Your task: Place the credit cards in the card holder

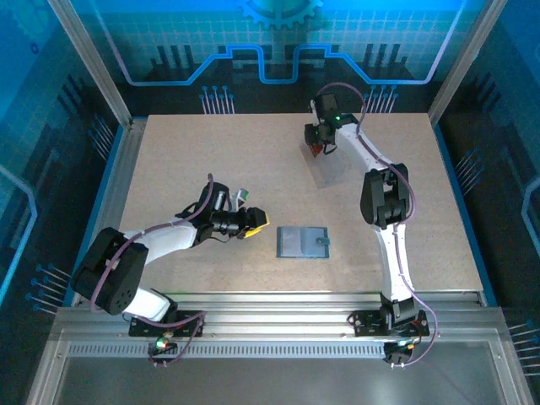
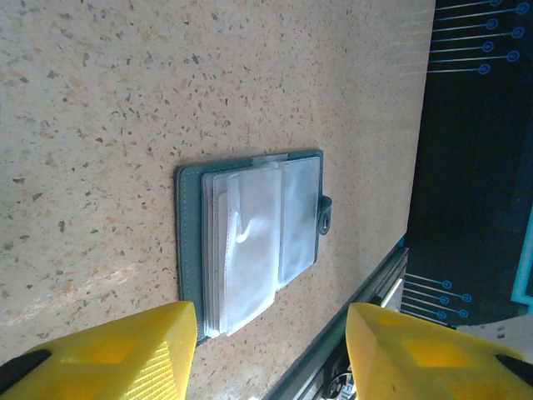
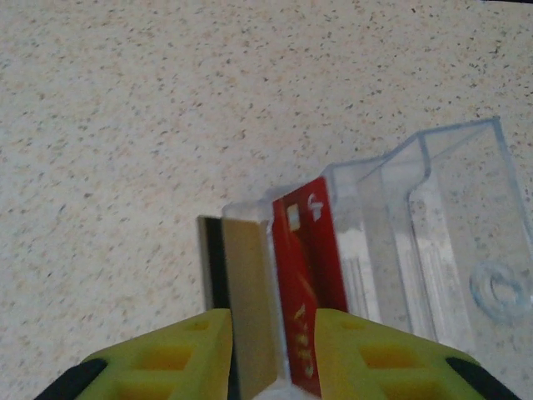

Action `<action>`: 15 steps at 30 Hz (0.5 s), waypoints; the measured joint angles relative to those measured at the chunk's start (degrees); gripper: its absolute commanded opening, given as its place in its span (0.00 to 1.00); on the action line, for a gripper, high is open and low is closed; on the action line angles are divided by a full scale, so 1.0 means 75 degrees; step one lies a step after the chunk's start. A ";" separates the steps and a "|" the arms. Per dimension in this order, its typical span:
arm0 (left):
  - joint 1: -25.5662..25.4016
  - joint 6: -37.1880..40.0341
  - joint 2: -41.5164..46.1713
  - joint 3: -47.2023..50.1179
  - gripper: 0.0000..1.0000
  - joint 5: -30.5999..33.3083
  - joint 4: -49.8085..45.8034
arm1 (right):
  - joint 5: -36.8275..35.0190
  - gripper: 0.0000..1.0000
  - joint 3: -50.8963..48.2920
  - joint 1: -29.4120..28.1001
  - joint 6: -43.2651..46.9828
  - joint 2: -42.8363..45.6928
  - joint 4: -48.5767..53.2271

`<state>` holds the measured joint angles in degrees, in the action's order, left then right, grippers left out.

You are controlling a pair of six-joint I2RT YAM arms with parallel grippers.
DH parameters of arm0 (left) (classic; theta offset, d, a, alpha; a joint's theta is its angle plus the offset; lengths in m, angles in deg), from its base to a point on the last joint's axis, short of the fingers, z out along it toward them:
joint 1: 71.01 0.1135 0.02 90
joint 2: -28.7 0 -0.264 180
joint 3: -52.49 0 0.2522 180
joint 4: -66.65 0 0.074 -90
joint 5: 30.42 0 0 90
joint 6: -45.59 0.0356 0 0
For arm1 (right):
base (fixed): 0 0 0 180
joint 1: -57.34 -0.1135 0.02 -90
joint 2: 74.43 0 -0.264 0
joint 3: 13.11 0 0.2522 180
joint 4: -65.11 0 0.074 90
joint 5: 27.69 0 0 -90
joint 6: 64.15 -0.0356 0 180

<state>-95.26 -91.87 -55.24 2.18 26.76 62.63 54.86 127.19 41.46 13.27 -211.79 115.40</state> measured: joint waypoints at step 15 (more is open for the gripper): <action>0.0000 -0.0006 0.0000 0.0000 0.52 -0.0003 0.0006 | 0.0259 0.37 0.1478 0.0178 0.0026 -0.0956 0.0749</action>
<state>-95.26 -91.92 -55.24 2.18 26.74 62.67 56.81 138.28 42.79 13.47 -218.96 121.02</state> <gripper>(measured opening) 0.520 0.367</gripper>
